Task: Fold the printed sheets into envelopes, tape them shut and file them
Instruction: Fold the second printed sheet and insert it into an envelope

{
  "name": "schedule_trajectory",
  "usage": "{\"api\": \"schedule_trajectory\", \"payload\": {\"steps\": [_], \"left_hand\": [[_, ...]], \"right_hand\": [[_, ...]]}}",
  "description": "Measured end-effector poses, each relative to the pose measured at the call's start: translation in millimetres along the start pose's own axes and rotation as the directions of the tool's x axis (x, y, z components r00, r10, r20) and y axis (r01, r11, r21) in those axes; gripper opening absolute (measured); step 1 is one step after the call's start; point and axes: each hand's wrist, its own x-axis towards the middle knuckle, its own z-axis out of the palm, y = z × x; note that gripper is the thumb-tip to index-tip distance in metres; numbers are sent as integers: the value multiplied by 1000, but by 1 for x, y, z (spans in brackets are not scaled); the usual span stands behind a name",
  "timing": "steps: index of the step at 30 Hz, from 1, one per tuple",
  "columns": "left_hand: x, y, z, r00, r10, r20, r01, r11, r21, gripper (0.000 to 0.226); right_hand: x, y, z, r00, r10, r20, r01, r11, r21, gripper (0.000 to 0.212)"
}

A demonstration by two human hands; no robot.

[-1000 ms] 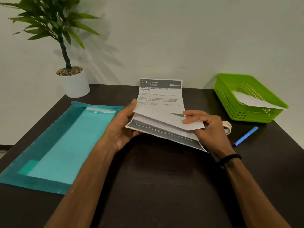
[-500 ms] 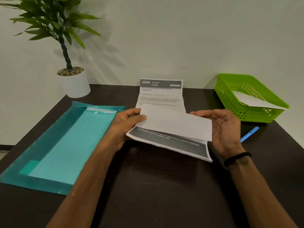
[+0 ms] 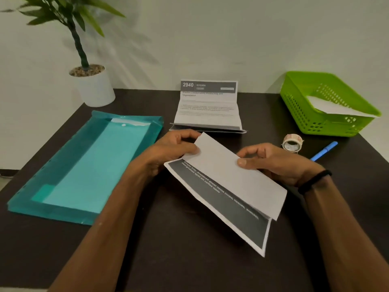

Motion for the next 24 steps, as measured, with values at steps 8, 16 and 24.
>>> {"api": "schedule_trajectory", "payload": {"steps": [8, 16, 24], "left_hand": [[2, -7, 25, 973, 9, 232, -20, 999, 47, 25], [2, -4, 25, 997, 40, 73, -44, 998, 51, 18], [2, -1, 15, 979, 149, -138, -162, 983, -87, 19]], "right_hand": [[11, -4, 17, 999, -44, -18, 43, 997, -60, 14], [20, -7, 34, 973, -186, -139, 172, 979, -106, 11], [16, -10, 30, 959, -242, -149, 234, 970, -68, 7]]}}
